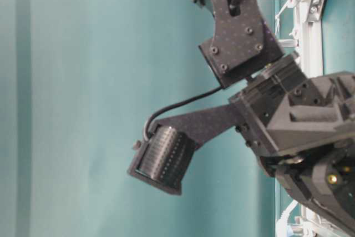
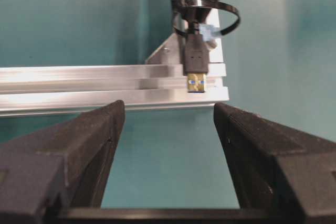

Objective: Insert the wire through the string loop located on the left side.
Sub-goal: 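Move the left gripper to the plug tip and grasp it beyond the loop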

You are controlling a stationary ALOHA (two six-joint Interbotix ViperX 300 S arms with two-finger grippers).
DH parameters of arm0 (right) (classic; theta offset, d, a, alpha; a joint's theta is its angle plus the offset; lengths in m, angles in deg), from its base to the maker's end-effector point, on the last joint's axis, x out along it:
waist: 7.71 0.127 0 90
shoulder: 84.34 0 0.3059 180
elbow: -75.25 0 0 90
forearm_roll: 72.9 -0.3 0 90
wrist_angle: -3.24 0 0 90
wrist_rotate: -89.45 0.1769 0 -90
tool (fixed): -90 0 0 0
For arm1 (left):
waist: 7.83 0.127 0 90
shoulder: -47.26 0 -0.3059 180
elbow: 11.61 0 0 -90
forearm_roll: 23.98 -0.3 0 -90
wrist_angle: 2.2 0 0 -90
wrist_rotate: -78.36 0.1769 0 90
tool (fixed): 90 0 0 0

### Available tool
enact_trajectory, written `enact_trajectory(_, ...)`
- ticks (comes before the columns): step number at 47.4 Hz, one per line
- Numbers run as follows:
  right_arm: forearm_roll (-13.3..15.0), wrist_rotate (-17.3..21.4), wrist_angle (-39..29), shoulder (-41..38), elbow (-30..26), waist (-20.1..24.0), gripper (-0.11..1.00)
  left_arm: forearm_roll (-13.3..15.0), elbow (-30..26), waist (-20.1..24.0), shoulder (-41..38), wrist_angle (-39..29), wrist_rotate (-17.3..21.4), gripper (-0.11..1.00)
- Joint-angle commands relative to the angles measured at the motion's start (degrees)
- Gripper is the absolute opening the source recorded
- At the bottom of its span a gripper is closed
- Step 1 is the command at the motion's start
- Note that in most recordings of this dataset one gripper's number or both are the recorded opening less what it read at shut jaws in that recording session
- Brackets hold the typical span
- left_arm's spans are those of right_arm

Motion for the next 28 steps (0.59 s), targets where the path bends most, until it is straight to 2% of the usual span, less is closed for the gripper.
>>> enact_trajectory(1, 0.18, -0.18, 0.62, 1.32, -1.49, -0.09, 0.08, 0.0, -2.46, -0.97, -2.11, 0.26, -0.44, 0.72)
enact_trajectory(8, 0.18, -0.09, 0.62, 1.32, -1.41, -0.09, 0.08, -0.09, -5.19, -1.14, -9.32, 0.7, -0.35, 0.75)
enact_trajectory(17, 0.18, -0.09, 0.7, 1.32, -1.41, -0.09, 0.08, -0.09, -8.44, -1.14, -17.67, 1.93, -0.44, 0.89)
enact_trajectory(28, 0.18, -0.09, 0.62, 1.32, -1.41, -0.09, 0.08, -0.09, -11.78, -1.23, -22.68, 2.37, -0.44, 0.91)
